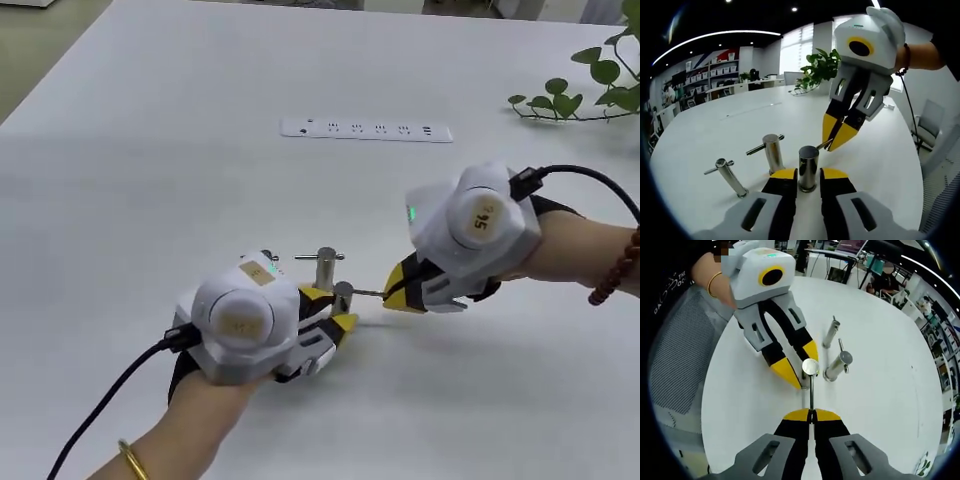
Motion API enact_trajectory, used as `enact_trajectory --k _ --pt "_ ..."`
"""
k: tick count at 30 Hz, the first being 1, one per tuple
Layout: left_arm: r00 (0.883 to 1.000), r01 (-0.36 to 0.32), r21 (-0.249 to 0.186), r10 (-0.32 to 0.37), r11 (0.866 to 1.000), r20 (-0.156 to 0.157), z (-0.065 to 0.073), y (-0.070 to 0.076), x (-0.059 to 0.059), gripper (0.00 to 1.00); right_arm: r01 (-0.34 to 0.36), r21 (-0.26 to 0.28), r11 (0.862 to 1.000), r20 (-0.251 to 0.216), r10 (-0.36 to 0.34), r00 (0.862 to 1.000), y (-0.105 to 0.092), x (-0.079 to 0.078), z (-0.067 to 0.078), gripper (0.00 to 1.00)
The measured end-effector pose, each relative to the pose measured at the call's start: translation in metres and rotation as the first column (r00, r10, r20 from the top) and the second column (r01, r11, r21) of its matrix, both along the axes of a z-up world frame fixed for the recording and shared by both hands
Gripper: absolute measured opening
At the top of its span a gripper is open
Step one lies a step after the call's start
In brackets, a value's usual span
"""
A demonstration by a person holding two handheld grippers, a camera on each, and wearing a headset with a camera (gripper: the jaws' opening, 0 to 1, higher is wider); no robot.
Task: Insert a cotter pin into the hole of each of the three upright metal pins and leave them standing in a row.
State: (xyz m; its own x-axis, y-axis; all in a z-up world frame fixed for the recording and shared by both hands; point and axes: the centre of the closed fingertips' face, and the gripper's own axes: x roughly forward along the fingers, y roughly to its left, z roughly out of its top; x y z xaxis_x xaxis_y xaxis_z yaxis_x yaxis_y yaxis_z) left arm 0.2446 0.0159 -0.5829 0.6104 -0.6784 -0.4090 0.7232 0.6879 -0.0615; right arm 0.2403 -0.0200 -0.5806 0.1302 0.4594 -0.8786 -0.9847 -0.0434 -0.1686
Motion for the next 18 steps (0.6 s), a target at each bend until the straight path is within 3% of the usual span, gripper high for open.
enact_trajectory --k 18 --pt "1.000 0.007 0.002 -0.007 1.000 -0.006 -0.0023 -0.0002 0.0014 0.10 -0.016 -0.001 1.000 0.015 0.016 1.000 0.0006 -0.0011 0.0064 0.00"
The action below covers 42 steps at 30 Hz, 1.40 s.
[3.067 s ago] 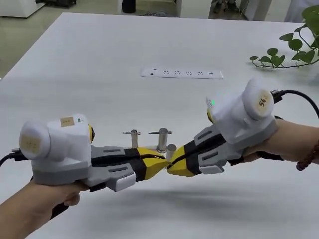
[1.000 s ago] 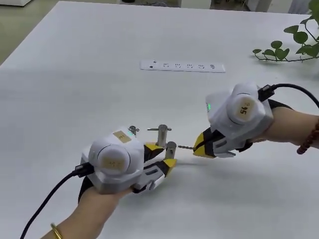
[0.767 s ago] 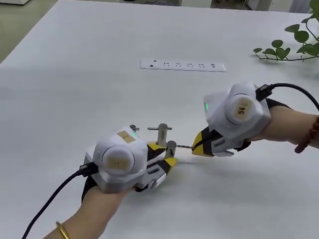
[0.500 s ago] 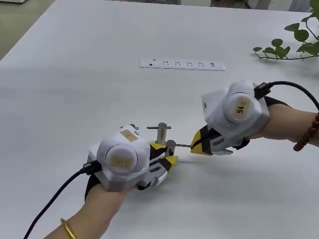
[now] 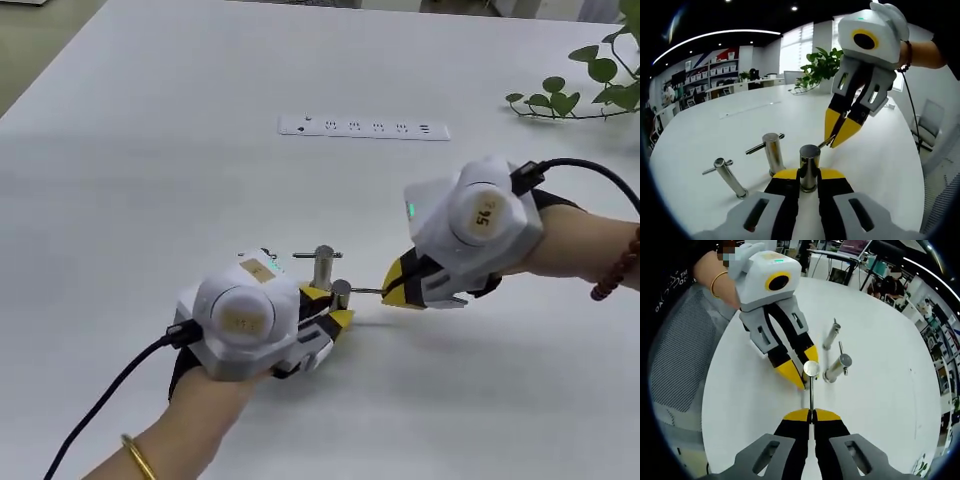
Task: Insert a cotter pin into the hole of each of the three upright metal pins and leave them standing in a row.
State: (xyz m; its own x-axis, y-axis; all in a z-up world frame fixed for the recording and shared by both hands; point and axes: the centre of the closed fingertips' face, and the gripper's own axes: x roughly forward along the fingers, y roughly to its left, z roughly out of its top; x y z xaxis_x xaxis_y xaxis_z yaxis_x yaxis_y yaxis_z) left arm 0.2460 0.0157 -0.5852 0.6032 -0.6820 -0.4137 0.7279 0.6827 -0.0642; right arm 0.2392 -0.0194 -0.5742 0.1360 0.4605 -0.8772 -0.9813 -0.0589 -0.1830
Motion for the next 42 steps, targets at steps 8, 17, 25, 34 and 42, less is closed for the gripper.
enact_trajectory --k 8,17,25,34,42 --pt "1.000 0.028 0.002 -0.028 1.000 0.000 -0.0001 -0.0003 0.0002 0.10 0.005 0.008 1.000 0.007 -0.005 1.000 -0.0001 0.0029 0.0014 0.00" --pt "0.999 0.052 0.005 -0.052 0.999 0.004 -0.0001 -0.0009 0.0001 0.10 0.001 0.024 1.000 0.006 -0.002 1.000 0.0032 0.0002 0.0051 0.00" --pt "0.997 0.071 0.008 -0.071 0.997 0.007 -0.0001 -0.0012 -0.0003 0.10 0.017 0.020 1.000 0.006 -0.017 1.000 -0.0025 0.0014 0.0038 0.00" --pt "0.995 0.100 0.005 -0.100 0.995 0.010 0.0001 -0.0015 -0.0007 0.10 0.020 0.013 1.000 -0.005 -0.019 1.000 -0.0057 -0.0002 -0.0015 0.00" --pt "0.992 0.129 0.005 -0.129 0.992 0.010 -0.0001 -0.0018 -0.0011 0.10 0.018 0.032 0.999 -0.021 -0.017 1.000 -0.0030 -0.0039 -0.0038 0.00"
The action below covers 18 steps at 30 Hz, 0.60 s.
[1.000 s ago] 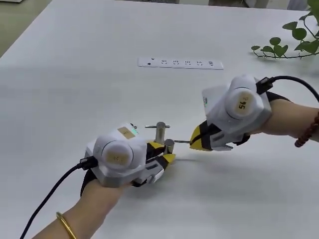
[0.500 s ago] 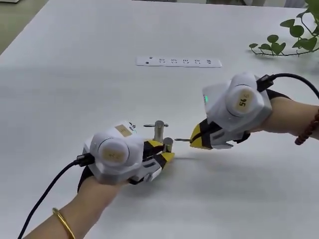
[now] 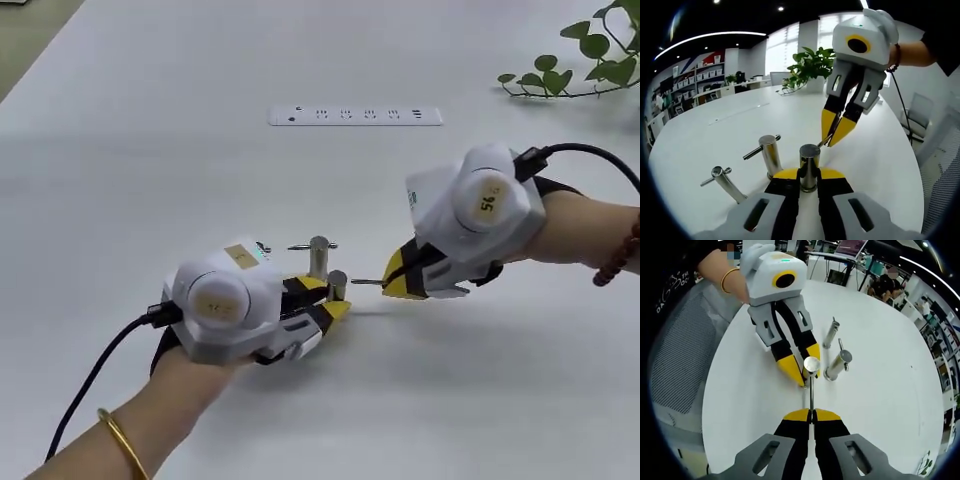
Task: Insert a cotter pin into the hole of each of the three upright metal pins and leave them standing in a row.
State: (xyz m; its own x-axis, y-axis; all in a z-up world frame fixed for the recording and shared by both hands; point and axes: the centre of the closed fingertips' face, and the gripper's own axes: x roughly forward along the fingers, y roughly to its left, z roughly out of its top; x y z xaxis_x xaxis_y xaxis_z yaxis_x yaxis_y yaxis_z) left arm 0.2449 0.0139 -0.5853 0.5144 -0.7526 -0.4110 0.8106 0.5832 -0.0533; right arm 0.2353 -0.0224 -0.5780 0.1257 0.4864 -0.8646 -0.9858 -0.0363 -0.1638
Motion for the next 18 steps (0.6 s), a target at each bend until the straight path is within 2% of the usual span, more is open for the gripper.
enact_trajectory --k 18 --pt "1.000 0.006 0.000 -0.006 1.000 -0.007 -0.0007 0.0000 -0.0009 0.10 -0.013 0.012 1.000 -0.010 0.013 1.000 0.0057 -0.0020 0.0014 0.00"
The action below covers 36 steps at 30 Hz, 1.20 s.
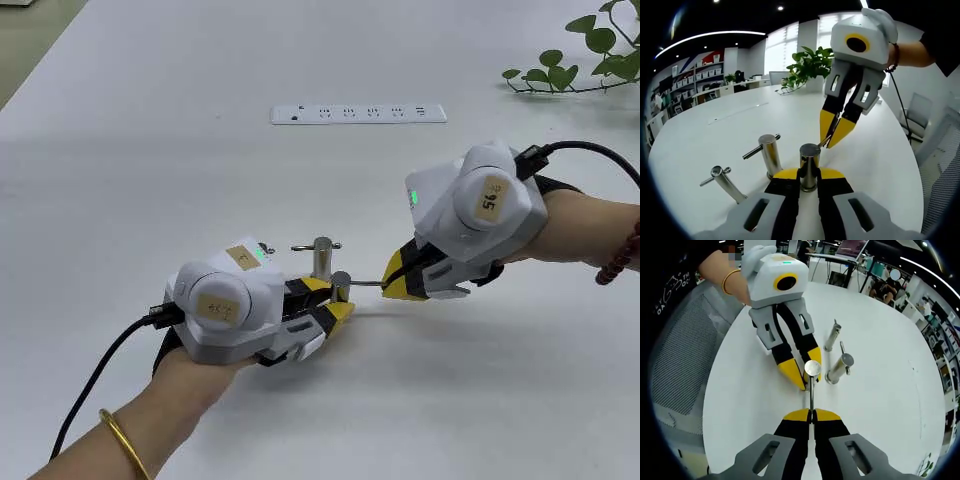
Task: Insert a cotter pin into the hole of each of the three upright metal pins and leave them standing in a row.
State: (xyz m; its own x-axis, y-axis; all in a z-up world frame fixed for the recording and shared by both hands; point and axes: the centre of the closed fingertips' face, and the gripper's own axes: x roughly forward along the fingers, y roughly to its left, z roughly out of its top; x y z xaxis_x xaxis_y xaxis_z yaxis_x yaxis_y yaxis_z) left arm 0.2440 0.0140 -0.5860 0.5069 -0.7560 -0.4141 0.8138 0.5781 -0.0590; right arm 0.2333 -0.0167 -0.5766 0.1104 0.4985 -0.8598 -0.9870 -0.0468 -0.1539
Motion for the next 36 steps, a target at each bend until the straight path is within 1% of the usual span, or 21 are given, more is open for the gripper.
enact_trajectory --k 6,7,17,26,29,34,36 --pt "1.000 0.000 0.001 0.000 1.000 0.000 -0.0004 0.0001 0.0002 0.10 -0.002 0.005 1.000 -0.003 0.002 1.000 0.0047 -0.0002 0.0014 0.00" --pt "1.000 0.000 0.001 0.000 1.000 -0.001 -0.0005 0.0002 0.0002 0.10 -0.006 -0.002 1.000 0.001 0.006 1.000 0.0044 0.0004 0.0011 0.00" --pt "1.000 -0.009 0.006 0.009 1.000 0.002 -0.0015 0.0002 0.0011 0.10 0.002 -0.008 1.000 -0.006 -0.002 1.000 0.0043 0.0006 0.0014 0.00" --pt "1.000 -0.020 -0.002 0.020 1.000 -0.011 -0.0030 0.0004 0.0016 0.10 0.004 -0.013 1.000 -0.007 -0.005 1.000 0.0044 0.0006 0.0021 0.00" --pt "1.000 -0.019 0.001 0.019 1.000 -0.011 -0.0033 0.0005 0.0014 0.10 0.004 -0.004 1.000 -0.009 -0.004 1.000 0.0066 -0.0001 0.0048 0.00" --pt "1.000 -0.019 0.002 0.019 1.000 -0.010 -0.0037 0.0004 0.0016 0.10 0.007 -0.007 1.000 -0.009 -0.007 1.000 0.0067 0.0001 0.0045 0.00" --pt "1.000 -0.020 0.002 0.020 1.000 -0.010 -0.0039 0.0003 0.0019 0.10 0.012 0.001 1.000 -0.014 -0.012 1.000 0.0083 -0.0005 0.0051 0.00"
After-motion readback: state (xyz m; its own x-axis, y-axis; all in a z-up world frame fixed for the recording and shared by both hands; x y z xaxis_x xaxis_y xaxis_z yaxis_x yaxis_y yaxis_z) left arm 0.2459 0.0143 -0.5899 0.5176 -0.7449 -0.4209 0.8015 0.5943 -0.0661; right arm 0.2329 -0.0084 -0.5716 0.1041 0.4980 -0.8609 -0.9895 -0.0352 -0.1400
